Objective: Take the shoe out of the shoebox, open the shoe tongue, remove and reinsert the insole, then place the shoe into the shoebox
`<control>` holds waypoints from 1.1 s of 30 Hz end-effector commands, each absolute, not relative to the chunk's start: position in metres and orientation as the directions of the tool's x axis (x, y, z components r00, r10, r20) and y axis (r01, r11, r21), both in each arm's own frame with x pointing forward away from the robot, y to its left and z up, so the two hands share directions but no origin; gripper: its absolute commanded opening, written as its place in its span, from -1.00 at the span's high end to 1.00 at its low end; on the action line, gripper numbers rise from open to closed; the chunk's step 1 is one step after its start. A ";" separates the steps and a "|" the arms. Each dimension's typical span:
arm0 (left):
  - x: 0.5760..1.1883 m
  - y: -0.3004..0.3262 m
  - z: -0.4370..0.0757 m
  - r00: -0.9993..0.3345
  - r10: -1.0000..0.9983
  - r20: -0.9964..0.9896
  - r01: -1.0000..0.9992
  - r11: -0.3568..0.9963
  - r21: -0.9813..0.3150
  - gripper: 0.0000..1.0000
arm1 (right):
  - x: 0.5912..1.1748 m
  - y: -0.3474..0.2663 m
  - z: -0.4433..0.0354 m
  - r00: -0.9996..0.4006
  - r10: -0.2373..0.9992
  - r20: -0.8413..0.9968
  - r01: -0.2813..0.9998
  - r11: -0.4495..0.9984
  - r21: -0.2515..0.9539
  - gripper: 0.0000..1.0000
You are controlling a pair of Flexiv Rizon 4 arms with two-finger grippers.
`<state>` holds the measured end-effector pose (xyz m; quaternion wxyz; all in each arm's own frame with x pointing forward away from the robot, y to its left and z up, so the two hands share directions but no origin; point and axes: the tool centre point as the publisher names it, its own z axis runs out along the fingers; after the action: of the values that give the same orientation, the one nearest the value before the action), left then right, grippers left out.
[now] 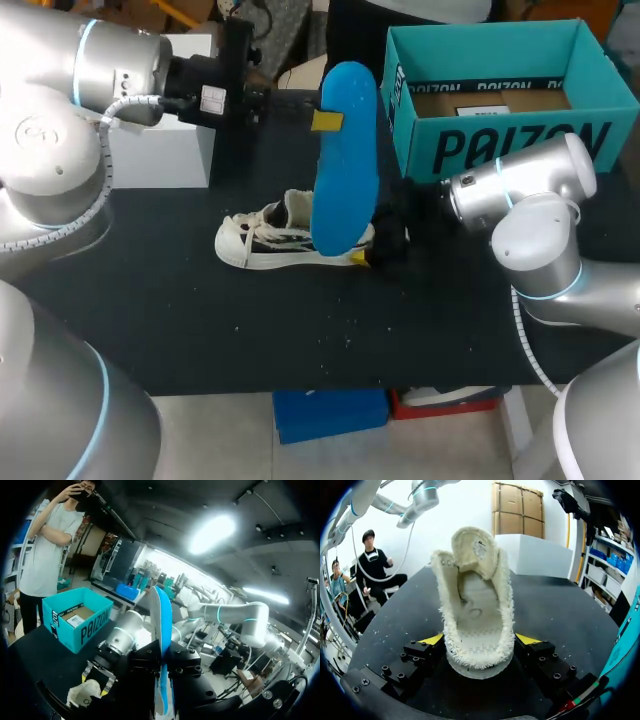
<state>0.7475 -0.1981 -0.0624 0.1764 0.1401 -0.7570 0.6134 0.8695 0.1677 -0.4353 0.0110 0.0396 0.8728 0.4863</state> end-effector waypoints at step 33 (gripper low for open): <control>0.650 -0.202 0.102 -0.913 0.223 0.342 -0.339 0.055 -0.939 1.00 | 0.868 0.170 -0.437 -0.996 0.082 0.019 0.060 0.526 0.848 1.00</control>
<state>0.6520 -0.2009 0.1027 0.2062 0.0399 -0.6973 0.6853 0.8696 0.1677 -0.4353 0.0110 0.0397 0.8728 0.4863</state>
